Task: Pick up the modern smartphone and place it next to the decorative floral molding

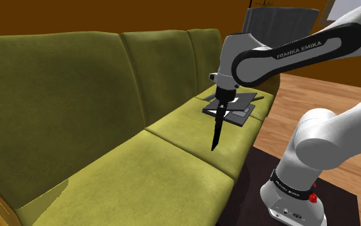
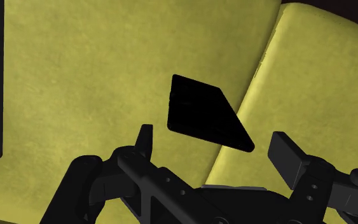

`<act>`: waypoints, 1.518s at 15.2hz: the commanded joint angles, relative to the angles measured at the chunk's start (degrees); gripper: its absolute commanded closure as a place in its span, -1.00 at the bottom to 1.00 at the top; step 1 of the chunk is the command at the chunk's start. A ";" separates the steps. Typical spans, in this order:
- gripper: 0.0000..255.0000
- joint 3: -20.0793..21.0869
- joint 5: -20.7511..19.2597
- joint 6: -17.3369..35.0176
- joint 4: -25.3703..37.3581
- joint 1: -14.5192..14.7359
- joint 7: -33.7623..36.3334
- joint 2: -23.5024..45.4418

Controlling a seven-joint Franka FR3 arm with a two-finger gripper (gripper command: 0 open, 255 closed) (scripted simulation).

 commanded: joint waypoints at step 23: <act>1.00 0.06 -0.02 5.81 -2.83 -0.01 -0.05 2.87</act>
